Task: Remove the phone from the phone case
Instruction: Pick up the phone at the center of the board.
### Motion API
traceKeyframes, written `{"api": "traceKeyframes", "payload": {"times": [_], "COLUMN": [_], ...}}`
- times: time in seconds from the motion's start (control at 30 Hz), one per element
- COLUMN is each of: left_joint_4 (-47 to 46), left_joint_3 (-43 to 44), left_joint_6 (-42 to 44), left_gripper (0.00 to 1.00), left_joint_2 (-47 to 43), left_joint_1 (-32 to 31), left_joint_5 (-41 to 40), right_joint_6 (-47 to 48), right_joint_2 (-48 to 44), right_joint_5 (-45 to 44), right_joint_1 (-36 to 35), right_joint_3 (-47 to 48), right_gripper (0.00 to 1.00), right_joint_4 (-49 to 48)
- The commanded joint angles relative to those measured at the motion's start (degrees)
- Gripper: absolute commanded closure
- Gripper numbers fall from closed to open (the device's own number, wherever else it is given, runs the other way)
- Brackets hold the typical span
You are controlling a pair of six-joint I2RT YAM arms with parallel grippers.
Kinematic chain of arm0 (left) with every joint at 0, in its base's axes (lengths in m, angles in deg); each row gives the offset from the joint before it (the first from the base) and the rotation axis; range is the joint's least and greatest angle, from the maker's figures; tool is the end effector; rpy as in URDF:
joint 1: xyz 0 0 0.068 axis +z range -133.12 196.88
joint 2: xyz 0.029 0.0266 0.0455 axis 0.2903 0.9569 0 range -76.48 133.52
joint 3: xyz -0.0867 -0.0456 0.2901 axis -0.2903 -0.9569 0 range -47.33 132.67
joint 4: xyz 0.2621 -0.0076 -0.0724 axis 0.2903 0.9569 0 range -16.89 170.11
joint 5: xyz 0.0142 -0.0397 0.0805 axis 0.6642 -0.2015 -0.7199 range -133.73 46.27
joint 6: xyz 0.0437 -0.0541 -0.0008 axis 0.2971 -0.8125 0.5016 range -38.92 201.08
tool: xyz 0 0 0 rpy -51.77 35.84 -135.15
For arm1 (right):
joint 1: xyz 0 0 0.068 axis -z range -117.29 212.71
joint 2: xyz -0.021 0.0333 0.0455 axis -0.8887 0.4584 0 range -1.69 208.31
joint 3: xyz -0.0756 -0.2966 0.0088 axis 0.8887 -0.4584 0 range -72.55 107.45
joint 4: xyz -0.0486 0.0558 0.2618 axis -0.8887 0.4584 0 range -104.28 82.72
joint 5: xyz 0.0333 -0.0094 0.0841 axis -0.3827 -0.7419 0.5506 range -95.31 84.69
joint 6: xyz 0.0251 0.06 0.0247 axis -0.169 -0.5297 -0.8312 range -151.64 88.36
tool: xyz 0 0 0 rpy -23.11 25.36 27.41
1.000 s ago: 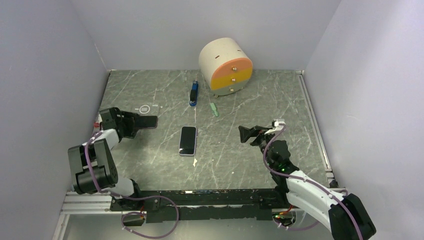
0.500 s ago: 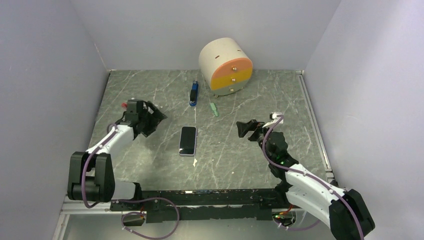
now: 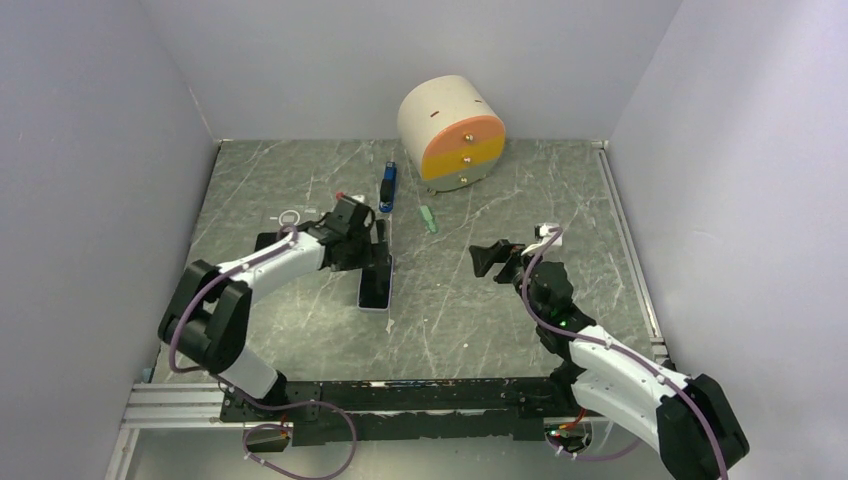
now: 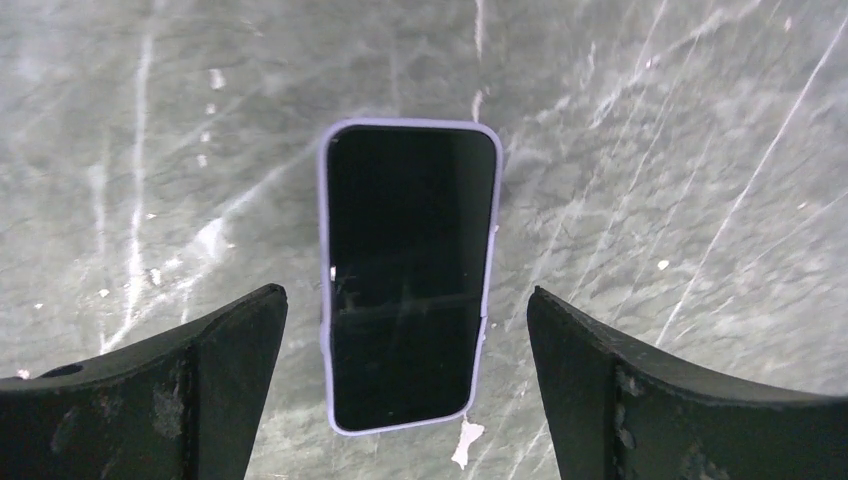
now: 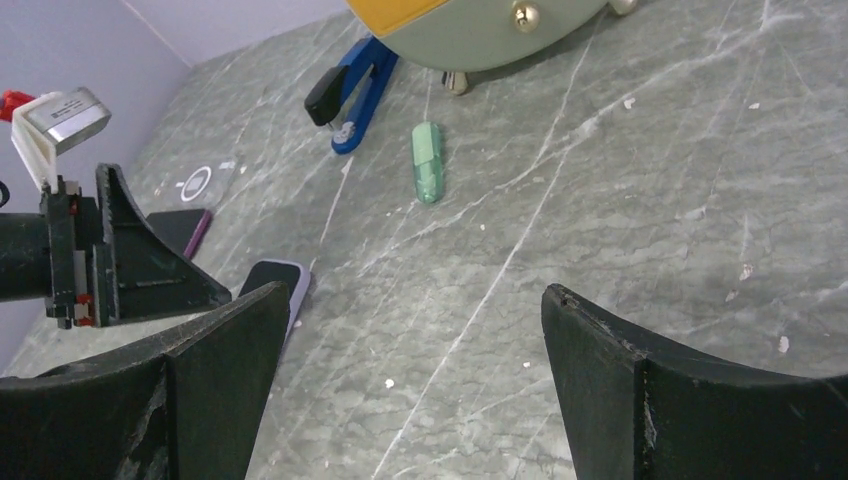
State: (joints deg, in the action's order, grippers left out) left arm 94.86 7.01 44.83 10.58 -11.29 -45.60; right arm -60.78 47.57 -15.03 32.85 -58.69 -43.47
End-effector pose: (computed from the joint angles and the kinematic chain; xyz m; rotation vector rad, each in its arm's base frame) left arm 0.2906 -0.1535 0.2173 -0.1947 2.5634 -0.4035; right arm 0.1764 0.0903 0.2261 0.1197 1.7129 0.6301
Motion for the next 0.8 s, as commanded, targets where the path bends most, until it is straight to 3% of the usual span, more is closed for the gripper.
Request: {"api": "traceKeyframes", "payload": {"times": [0.0, 0.2, 0.77], "left_joint_4": [4.43, 4.79, 10.31], "left_joint_3": [4.75, 7.06, 14.03], "left_joint_6": [5.67, 8.83, 7.31], "left_gripper": [0.06, 0.06, 0.06], "left_joint_2": [3.85, 6.84, 17.66], "left_joint_1": [-4.35, -5.89, -7.95], "left_joint_5": [-5.35, -2.33, -8.55], "right_joint_6": [1.22, 1.95, 3.82], "right_joint_2": [2.17, 2.25, 2.45], "right_joint_5": [0.94, -0.68, -2.63], "right_joint_1": [-0.08, -0.26, -0.32], "right_joint_3": [1.81, 1.84, 2.56], "right_gripper": [0.01, 0.01, 0.01], "right_joint_4": [-1.16, -0.70, 2.38]}}
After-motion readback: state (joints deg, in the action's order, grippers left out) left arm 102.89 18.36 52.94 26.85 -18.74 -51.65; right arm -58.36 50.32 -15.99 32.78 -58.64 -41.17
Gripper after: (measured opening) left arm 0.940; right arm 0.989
